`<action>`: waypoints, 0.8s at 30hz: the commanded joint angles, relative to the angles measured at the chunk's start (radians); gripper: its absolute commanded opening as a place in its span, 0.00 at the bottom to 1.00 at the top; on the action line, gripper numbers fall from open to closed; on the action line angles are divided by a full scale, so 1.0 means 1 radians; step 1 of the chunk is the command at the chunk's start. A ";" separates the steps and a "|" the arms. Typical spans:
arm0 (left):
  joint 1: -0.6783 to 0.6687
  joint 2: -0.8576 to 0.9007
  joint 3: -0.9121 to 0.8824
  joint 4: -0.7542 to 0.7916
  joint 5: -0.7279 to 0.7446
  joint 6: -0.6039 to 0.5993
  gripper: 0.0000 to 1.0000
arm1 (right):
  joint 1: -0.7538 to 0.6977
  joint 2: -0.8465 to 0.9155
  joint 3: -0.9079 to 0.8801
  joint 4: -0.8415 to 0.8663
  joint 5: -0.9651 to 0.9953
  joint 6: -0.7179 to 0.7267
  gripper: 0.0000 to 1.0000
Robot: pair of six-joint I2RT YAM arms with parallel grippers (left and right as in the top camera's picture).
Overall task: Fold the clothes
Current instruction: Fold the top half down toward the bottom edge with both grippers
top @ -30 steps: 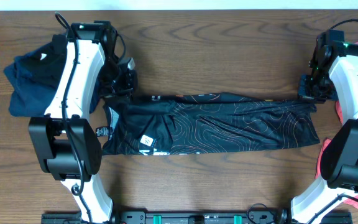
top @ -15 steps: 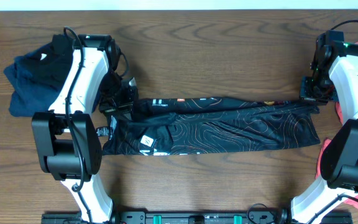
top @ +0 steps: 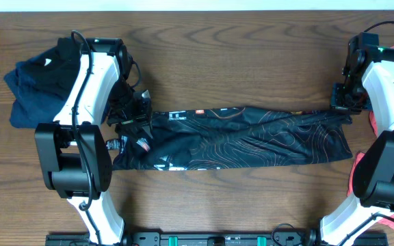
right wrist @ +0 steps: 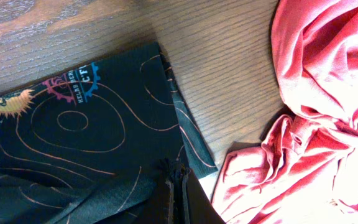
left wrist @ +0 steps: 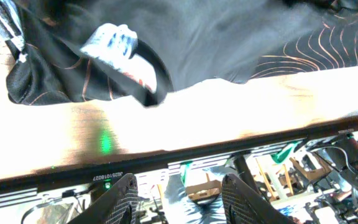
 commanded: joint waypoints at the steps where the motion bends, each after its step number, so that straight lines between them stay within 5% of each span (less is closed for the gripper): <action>1: -0.003 -0.008 -0.005 -0.010 0.003 0.008 0.46 | -0.006 -0.019 0.000 -0.001 0.024 0.009 0.01; 24: -0.003 -0.008 -0.005 0.053 0.008 0.008 0.46 | -0.019 -0.019 0.000 -0.081 0.061 0.010 0.08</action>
